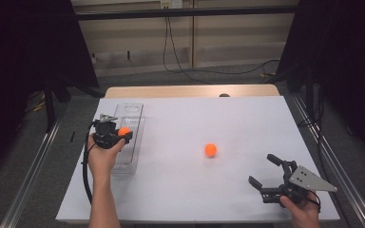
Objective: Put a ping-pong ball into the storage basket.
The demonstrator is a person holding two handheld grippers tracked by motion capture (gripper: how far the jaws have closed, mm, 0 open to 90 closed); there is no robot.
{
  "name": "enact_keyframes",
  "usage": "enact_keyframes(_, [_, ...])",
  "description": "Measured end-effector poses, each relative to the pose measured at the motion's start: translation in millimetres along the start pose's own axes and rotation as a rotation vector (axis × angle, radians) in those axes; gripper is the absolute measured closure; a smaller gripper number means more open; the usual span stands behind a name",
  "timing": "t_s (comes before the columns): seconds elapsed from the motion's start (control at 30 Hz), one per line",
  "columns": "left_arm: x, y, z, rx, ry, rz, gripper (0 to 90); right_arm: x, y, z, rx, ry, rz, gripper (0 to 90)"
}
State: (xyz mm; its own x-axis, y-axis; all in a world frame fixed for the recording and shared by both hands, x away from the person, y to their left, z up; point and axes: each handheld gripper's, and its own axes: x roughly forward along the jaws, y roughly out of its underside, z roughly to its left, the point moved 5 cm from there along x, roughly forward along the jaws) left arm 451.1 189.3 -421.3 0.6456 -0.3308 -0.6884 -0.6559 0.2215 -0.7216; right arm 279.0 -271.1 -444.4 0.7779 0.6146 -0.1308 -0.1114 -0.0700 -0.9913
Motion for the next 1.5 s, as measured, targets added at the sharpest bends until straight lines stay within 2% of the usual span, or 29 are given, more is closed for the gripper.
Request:
enact_keyframes(0.8, [2.9,3.3,2.7,-0.003,-0.019,0.022,50.8,0.0,-0.1,0.2,0.0,-0.001,0.0,2.0])
enact_keyframes(1.5, [1.3,2.5,3.8,-0.005,-0.04,0.014,49.8,-0.3,-0.2,0.1,-0.001,-0.003,0.001,2.0])
